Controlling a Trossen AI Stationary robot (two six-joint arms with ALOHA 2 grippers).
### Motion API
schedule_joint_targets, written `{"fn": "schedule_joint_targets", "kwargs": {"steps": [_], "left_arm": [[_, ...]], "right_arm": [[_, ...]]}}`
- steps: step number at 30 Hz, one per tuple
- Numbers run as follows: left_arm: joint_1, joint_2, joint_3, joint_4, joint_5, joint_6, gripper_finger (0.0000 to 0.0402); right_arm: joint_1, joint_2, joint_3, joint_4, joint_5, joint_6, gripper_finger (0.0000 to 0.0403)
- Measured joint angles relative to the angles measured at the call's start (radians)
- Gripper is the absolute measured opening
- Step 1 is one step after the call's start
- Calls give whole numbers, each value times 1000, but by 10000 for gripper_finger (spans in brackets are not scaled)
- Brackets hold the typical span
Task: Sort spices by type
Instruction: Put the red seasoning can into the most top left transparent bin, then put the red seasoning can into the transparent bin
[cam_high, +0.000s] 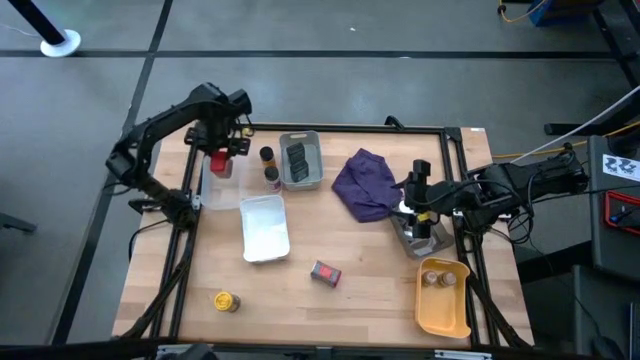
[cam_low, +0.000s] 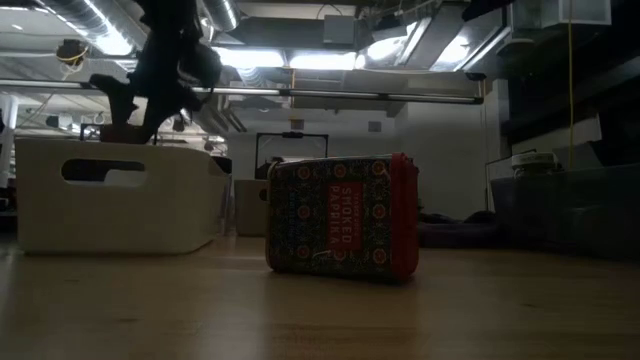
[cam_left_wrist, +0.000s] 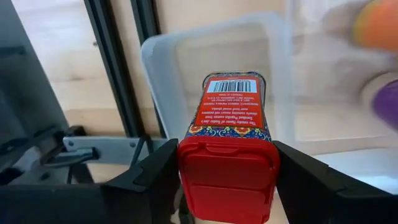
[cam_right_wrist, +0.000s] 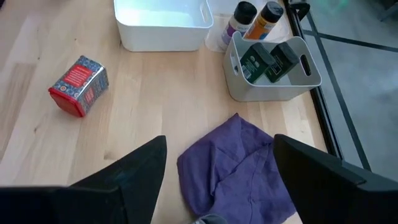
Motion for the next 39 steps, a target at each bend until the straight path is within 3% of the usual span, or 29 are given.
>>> {"fn": "schedule_joint_targets", "kwargs": {"steps": [15, 21, 34, 39], "left_arm": [[35, 16, -179, 182, 34, 25, 210], [34, 16, -221, 242, 34, 32, 227], [34, 16, -238, 257, 34, 24, 246], [34, 16, -227, 223, 34, 112, 246]], "right_arm": [[0, -157, 0, -7, 27, 0, 294], [0, -190, 0, -19, 27, 24, 294], [0, -179, 0, -85, 26, 56, 294], [0, -178, 0, -88, 26, 56, 294]]}}
